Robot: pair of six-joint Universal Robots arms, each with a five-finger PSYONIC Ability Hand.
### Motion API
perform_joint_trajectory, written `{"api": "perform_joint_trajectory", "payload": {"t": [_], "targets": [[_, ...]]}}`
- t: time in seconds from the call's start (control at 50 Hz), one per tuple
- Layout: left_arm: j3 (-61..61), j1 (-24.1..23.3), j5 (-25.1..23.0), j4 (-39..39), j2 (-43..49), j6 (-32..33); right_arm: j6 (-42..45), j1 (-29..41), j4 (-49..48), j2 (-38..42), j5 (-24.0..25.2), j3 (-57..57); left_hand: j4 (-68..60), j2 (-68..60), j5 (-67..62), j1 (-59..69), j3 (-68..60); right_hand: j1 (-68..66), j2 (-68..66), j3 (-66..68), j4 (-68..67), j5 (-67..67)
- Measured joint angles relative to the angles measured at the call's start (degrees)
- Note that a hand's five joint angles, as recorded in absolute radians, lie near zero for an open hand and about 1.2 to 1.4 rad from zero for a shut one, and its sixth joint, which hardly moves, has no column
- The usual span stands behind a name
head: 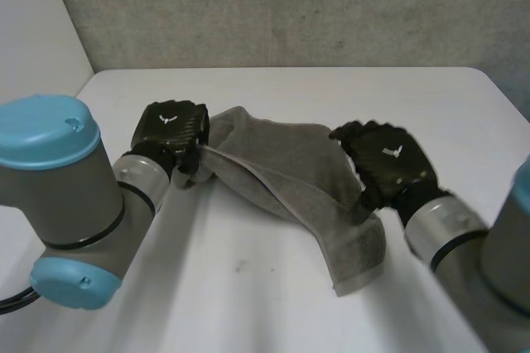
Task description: Fold the towel.
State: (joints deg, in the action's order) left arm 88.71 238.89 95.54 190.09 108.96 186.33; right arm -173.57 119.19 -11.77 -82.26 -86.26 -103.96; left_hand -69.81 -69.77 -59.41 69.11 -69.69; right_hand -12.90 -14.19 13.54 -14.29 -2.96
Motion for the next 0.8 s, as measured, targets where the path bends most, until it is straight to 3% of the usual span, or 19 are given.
{"api": "perform_joint_trajectory", "payload": {"t": [0.06, 0.2, 0.34, 0.44, 0.56, 0.68, 0.8], "targets": [[-1.6, 0.0, 0.0, 0.0, 1.2, 0.1, 1.6, 4.5, -0.7, 1.6, -6.1, -0.3, 0.0, 0.0, 0.0, 0.0, 0.0, 0.1, 0.0, 0.0, 0.0, 0.0], [-3.5, 0.1, 0.1, 0.2, 3.9, 1.4, 8.5, 6.9, 1.2, 2.9, -10.3, -0.1, 0.0, 0.0, 0.0, 0.0, 0.0, 0.2, 0.0, 0.0, 0.0, 0.0], [-3.8, 0.3, 0.1, 0.5, 6.6, 2.9, 12.6, 6.5, 3.9, 1.3, -10.2, -0.9, 0.0, 0.0, 0.0, 0.0, 0.0, -2.5, -0.6, 1.6, -1.4, -2.4], [-4.1, 0.4, 0.2, 0.7, 8.6, 3.2, 12.9, 6.4, 6.6, -0.2, -9.7, -1.9, 0.0, 0.0, 0.0, 0.0, 0.0, -12.4, -10.7, 11.9, -11.0, -12.8], [-4.5, 0.5, 0.2, 0.8, 9.8, 3.2, 12.2, 6.6, 9.4, -0.5, -8.6, -2.4, 0.0, 0.0, 0.0, 0.0, 0.0, -15.9, -14.1, 15.2, -14.4, -16.2], [-4.8, 0.5, 0.3, 1.2, 10.1, 3.0, 10.2, 7.0, 11.2, 0.9, -6.7, -2.9, 0.0, 0.0, 0.0, 0.0, 0.0, -15.1, -13.7, 14.8, -13.9, -15.4], [-4.8, 0.6, 0.3, 1.4, 10.0, 2.9, 7.7, 7.3, 11.5, 4.8, -4.7, -2.7, 0.0, 0.0, 0.0, 0.0, 0.0, -2.7, -1.7, 1.9, -1.2, -0.9]]}}
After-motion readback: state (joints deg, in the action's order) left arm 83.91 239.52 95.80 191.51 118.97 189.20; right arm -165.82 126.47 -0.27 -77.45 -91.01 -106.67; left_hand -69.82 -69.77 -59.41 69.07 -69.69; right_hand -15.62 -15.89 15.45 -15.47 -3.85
